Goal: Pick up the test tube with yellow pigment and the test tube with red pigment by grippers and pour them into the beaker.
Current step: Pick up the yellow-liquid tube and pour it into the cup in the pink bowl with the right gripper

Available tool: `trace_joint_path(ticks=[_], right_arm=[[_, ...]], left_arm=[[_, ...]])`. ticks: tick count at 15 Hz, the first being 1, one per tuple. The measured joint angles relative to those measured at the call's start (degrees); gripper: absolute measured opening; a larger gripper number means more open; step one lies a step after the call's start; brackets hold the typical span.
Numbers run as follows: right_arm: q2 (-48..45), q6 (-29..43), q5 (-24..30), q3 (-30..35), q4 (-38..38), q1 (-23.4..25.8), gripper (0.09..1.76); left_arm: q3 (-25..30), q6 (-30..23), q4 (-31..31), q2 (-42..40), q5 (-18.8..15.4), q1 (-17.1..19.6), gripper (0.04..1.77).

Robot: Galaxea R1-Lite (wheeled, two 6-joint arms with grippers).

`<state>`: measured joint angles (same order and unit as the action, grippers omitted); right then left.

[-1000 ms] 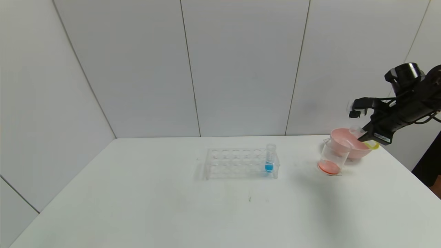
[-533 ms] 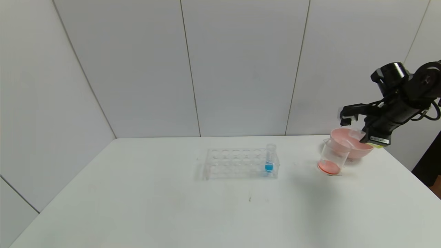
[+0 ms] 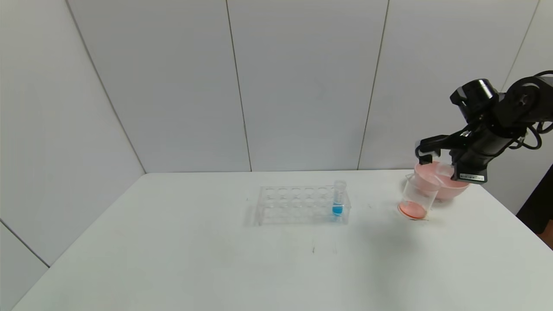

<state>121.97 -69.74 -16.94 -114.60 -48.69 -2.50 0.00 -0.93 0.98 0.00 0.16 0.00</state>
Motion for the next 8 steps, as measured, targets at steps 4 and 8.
trace_joint_path(ticks=[4, 8], right_arm=[[-0.27, -1.34, -3.04, 0.02, -0.46, -0.55, 0.50], [-0.55, -1.54, -3.57, 0.02, -0.99, -0.88, 0.50]], left_arm=[[0.00, -0.05, 0.00, 0.00, 0.00, 0.00, 1.72], [0.00, -0.02, 0.00, 0.00, 0.00, 0.00, 1.72]])
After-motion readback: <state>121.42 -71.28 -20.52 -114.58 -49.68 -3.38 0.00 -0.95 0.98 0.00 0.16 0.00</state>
